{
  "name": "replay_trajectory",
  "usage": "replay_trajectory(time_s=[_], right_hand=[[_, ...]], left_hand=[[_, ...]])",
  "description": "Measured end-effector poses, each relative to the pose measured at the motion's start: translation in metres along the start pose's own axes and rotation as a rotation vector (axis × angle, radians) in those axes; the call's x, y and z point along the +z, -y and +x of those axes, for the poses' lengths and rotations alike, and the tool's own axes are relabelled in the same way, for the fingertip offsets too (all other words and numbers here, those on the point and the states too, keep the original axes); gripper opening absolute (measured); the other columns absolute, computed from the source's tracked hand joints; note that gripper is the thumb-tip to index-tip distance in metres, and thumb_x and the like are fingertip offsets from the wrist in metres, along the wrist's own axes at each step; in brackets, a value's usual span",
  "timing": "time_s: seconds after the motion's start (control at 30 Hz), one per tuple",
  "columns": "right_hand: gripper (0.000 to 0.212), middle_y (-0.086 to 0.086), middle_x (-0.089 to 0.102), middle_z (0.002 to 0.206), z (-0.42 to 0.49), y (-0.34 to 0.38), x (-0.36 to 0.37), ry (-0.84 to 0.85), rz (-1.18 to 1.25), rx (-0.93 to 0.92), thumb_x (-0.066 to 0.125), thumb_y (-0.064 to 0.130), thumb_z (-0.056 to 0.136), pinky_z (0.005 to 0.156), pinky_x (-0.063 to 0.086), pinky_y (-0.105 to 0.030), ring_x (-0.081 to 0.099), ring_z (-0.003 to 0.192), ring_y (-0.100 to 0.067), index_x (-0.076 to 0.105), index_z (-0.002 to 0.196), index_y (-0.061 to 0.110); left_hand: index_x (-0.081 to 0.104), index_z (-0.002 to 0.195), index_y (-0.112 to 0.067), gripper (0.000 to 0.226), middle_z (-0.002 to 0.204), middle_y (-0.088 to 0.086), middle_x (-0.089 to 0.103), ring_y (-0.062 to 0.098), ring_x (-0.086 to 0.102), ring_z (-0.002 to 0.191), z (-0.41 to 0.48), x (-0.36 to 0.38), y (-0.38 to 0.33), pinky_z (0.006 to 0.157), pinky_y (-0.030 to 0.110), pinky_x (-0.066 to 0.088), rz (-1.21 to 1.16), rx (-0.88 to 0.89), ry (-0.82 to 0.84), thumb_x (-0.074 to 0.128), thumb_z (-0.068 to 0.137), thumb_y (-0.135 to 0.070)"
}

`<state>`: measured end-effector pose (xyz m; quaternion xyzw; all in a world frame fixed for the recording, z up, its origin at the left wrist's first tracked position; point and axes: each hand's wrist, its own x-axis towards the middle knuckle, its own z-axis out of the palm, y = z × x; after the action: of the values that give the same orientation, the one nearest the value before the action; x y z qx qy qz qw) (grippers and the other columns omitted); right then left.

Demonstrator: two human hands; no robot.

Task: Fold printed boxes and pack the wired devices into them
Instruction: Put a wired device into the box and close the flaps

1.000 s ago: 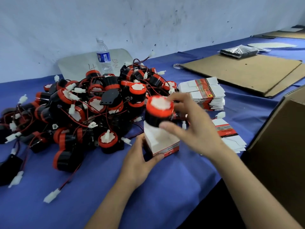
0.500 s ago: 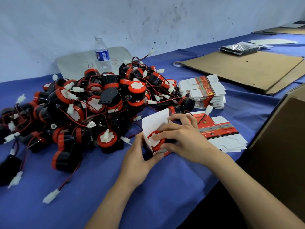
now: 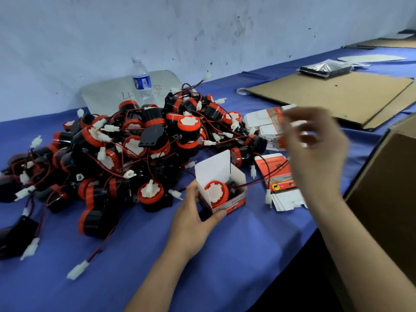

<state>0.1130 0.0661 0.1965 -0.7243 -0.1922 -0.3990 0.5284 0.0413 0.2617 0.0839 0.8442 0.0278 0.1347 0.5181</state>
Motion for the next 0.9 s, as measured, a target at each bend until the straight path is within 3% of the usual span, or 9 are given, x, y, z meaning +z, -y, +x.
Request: replay_trajectory(time_s=[0.07,0.2,0.33,0.4,0.5,0.57,0.67,0.8,0.9], right_hand=[[0.013,0.025,0.058,0.073,-0.003,-0.004,-0.008,-0.156,0.019,0.293,0.064,0.034,0.086,0.058,0.043,-0.018,0.053,0.06,0.002,0.052,0.085,0.033],[0.032,0.002,0.063,0.078,-0.031,-0.028,-0.008,0.189,-0.087,0.73,0.068,0.04,0.085,0.057,0.04,-0.028,0.054,0.058,-0.013,0.05,0.099,0.018],[0.019,-0.008,0.064,0.075,-0.038,-0.029,-0.003,0.362,0.38,0.919,0.064,0.025,0.091,0.041,0.043,-0.023,0.053,0.048,-0.014,0.065,0.093,0.005],[0.016,-0.01,0.067,0.076,-0.035,-0.023,0.0,0.305,0.463,0.873,0.063,0.015,0.091,0.053,0.052,-0.02,0.061,0.054,-0.013,0.069,0.092,0.0],[0.014,-0.007,0.07,0.077,-0.036,-0.013,0.007,0.201,0.341,0.681,0.064,0.011,0.091,0.068,0.057,-0.022,0.071,0.067,-0.014,0.069,0.08,0.004],[0.021,-0.003,0.066,0.075,-0.043,-0.004,0.012,0.188,0.127,0.411,0.064,0.014,0.091,0.067,0.052,-0.02,0.069,0.068,-0.01,0.065,0.07,0.011],[0.026,0.007,0.045,0.064,-0.053,0.004,0.02,0.266,-0.165,-0.023,0.063,0.014,0.088,0.054,0.032,-0.018,0.043,0.058,-0.01,0.056,0.063,0.014],[0.031,0.011,0.035,0.061,-0.061,-0.005,0.031,0.543,-0.297,-0.015,0.064,0.013,0.092,0.057,0.031,-0.031,0.043,0.063,-0.021,0.049,0.064,0.016],[0.034,0.017,0.028,0.058,-0.066,-0.008,0.034,0.586,-0.321,0.017,0.062,0.014,0.093,0.052,0.024,-0.029,0.038,0.062,-0.019,0.042,0.065,0.017]], left_hand=[[0.034,0.119,-0.053,0.069,0.109,-0.051,0.05,-0.026,0.046,0.104,-0.001,0.0,0.001,0.076,-0.005,0.035,-0.005,-0.007,-0.002,0.081,0.077,-0.024],[0.034,0.12,-0.054,0.069,0.115,-0.046,0.051,-0.023,0.047,0.108,0.0,0.0,0.001,0.077,-0.003,0.037,-0.003,0.016,-0.007,0.08,0.077,-0.026],[0.032,0.118,-0.058,0.069,0.114,-0.05,0.047,-0.025,0.044,0.108,0.0,0.001,0.001,0.077,-0.005,0.035,0.005,0.001,0.0,0.08,0.078,-0.028],[0.033,0.117,-0.059,0.068,0.114,-0.049,0.048,-0.025,0.044,0.108,-0.001,0.0,0.0,0.077,-0.005,0.035,0.013,0.0,0.001,0.08,0.078,-0.028],[0.032,0.116,-0.06,0.068,0.115,-0.041,0.053,-0.023,0.045,0.109,0.0,0.0,0.001,0.078,-0.003,0.037,0.029,0.0,-0.007,0.08,0.078,-0.03],[0.033,0.116,-0.06,0.068,0.116,-0.038,0.053,-0.023,0.045,0.108,0.0,0.0,0.002,0.078,-0.002,0.037,0.033,0.0,-0.01,0.08,0.077,-0.031],[0.033,0.117,-0.058,0.068,0.114,-0.038,0.054,-0.022,0.047,0.106,0.0,0.0,0.003,0.078,-0.003,0.037,0.039,0.003,-0.007,0.08,0.077,-0.029],[0.035,0.115,-0.057,0.065,0.112,-0.045,0.052,-0.022,0.047,0.107,0.0,0.0,0.003,0.078,-0.002,0.038,0.036,0.012,0.008,0.079,0.078,-0.028],[0.034,0.116,-0.059,0.065,0.115,-0.041,0.053,-0.017,0.049,0.11,-0.001,0.0,0.002,0.08,0.001,0.04,0.041,0.02,0.004,0.079,0.079,-0.03]])
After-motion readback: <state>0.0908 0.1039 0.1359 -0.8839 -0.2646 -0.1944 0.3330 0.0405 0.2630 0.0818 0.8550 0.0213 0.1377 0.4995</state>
